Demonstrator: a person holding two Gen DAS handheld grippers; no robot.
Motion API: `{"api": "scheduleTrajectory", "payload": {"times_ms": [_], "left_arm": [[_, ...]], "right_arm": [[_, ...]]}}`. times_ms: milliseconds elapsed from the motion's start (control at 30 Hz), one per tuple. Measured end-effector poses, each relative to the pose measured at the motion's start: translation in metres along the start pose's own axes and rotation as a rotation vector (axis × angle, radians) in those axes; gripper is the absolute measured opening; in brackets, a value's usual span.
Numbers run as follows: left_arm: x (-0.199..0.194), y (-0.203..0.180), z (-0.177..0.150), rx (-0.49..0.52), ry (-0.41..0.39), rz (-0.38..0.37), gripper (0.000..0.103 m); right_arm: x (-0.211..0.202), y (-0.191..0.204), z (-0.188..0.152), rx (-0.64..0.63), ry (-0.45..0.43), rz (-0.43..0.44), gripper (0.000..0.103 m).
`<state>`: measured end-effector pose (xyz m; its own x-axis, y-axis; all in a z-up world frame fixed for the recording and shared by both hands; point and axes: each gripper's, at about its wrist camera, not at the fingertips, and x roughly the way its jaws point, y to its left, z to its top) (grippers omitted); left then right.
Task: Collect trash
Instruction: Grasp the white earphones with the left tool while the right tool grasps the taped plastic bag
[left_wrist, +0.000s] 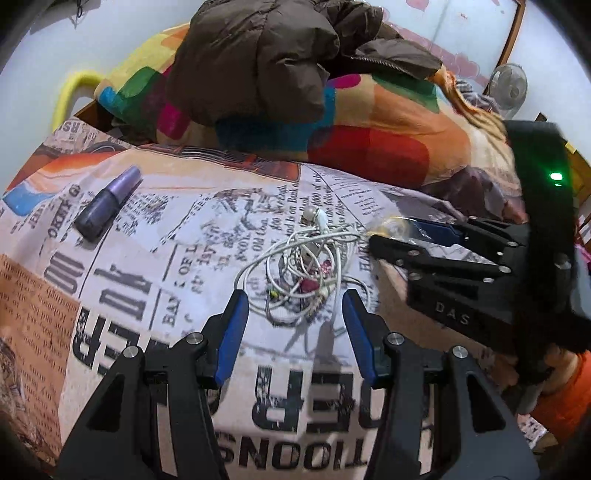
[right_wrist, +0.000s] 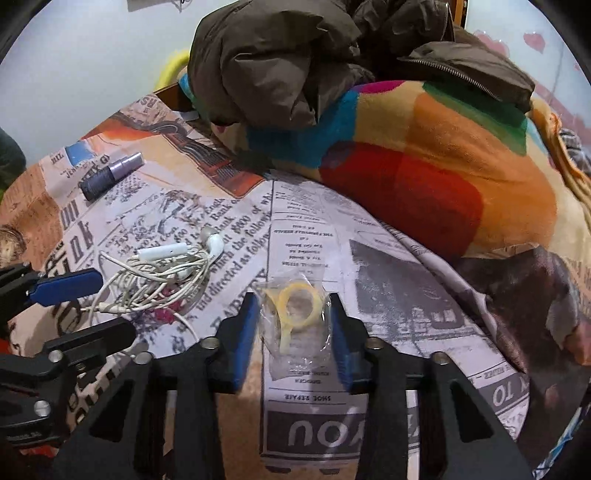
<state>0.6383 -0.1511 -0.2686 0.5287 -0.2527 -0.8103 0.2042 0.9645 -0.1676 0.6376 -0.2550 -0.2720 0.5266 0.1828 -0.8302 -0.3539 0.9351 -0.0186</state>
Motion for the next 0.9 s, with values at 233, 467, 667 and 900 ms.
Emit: {"api": "scheduleTrajectory", "payload": {"times_ms": [233,467,667,900], "left_arm": [[0.018,-0.011,0.006,0.035,0.012,0.015,0.052],[0.017,-0.012,0.013,0.004,-0.009,-0.035,0.052],[0.025,-0.011,0.034,-0.019,-0.002,-0.039,0.052],[0.037,-0.009,0.049,-0.039,0.028,-0.051,0.017]], "right_arm": [[-0.013,-0.009,-0.007,0.054,-0.026,0.032,0.024],[-0.036,-0.017,-0.016,0.059,-0.06,0.056,0.024],[-0.041,-0.022,-0.023,0.079,-0.057,0.068,0.024],[-0.05,-0.027,-0.028,0.089,-0.066,0.064,0.024]]}}
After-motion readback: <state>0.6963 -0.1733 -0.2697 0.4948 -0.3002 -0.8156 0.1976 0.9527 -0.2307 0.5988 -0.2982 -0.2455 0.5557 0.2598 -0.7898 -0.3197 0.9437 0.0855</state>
